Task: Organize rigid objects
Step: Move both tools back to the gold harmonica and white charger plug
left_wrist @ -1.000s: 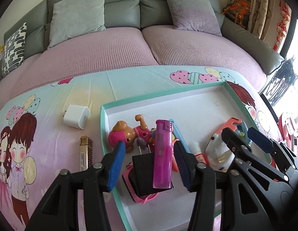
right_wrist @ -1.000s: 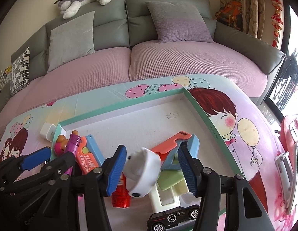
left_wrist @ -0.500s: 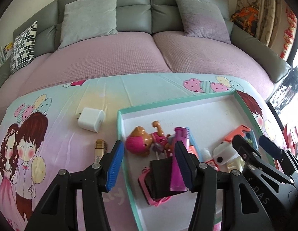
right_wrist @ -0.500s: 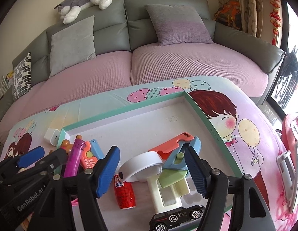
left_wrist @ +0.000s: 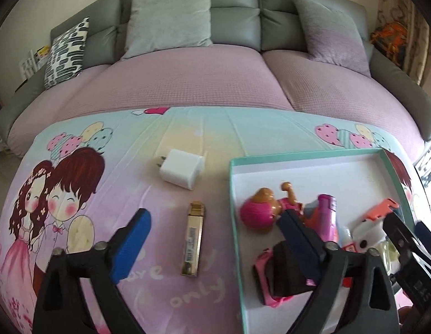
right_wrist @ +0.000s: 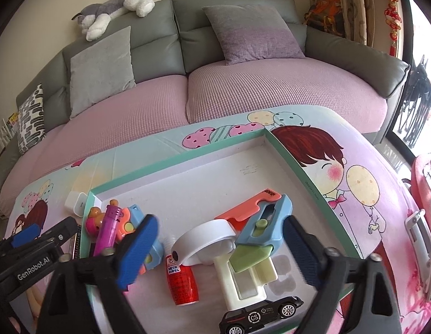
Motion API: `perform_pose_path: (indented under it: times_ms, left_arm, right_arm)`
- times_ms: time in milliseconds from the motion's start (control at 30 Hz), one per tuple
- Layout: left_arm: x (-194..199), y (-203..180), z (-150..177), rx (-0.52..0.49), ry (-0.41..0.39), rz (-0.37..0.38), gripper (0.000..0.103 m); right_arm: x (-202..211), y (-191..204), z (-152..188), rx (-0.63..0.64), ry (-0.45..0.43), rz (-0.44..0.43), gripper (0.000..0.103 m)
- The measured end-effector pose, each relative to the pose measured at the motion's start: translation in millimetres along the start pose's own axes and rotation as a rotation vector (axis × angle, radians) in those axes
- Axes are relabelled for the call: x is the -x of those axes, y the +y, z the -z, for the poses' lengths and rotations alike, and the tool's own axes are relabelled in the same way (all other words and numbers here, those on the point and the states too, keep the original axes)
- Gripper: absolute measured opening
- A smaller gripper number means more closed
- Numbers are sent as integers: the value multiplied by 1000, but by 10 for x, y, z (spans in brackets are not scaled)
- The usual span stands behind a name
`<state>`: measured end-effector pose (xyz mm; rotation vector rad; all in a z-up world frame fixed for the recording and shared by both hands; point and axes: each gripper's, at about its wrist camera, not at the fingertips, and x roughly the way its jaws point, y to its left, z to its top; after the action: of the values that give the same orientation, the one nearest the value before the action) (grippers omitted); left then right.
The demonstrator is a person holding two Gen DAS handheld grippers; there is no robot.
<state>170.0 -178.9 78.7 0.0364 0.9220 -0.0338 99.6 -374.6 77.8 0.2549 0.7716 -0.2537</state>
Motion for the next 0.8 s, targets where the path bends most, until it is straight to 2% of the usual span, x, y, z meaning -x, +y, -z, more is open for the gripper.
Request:
perform_pose_path:
  times_ms: [533, 800]
  left_arm:
    - [45, 291, -50, 109, -60, -9, 96]
    - [51, 541, -63, 162, -87, -38, 96]
  right_arm:
    - [-1, 70, 10, 3, 1, -16, 103]
    - [24, 293, 22, 42, -3, -67, 103]
